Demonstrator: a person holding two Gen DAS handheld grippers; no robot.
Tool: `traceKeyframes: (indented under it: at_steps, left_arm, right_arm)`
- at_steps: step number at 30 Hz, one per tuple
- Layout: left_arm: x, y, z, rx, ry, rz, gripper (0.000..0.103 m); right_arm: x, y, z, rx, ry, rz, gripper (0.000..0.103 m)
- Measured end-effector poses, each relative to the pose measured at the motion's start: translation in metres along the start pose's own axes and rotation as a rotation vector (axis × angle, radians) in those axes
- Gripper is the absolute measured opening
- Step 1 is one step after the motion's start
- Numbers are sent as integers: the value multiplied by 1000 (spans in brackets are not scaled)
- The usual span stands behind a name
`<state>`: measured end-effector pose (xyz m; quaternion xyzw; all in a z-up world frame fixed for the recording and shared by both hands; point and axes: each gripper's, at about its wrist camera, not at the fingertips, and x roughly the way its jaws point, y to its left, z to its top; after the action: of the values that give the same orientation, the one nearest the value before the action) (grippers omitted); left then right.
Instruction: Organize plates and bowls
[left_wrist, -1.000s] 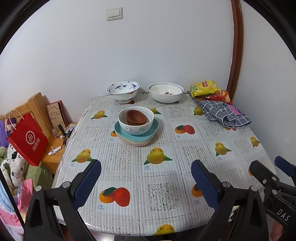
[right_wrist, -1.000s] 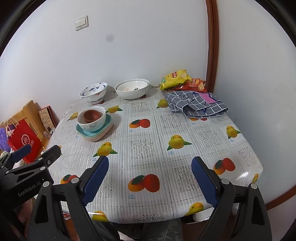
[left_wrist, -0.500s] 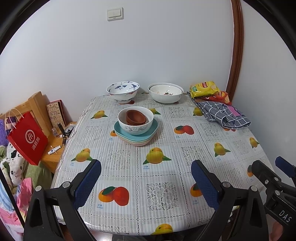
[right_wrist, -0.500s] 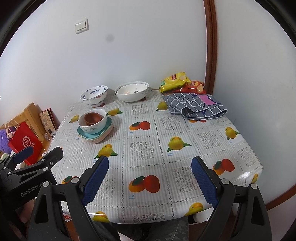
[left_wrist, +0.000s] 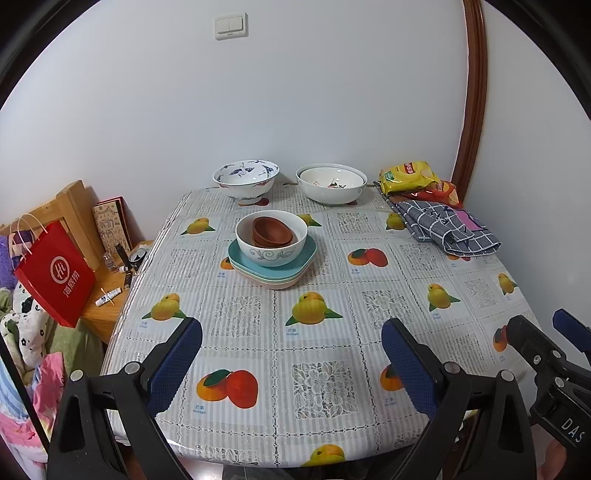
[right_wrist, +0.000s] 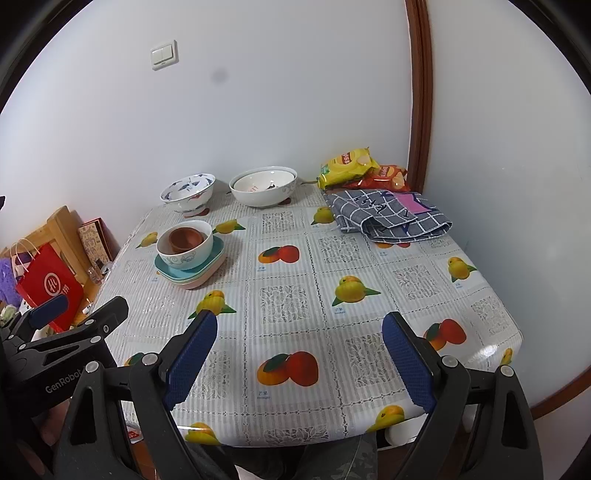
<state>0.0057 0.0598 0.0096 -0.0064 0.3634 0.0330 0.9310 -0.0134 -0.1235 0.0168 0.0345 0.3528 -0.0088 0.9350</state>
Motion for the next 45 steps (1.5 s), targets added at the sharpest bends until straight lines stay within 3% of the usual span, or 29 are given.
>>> traceKeyframes:
  at_steps: [45]
  left_arm:
    - [-3, 2, -1, -10, -7, 4, 98]
  right_arm:
    - [-6, -1, -1, -1, -17, 2, 90]
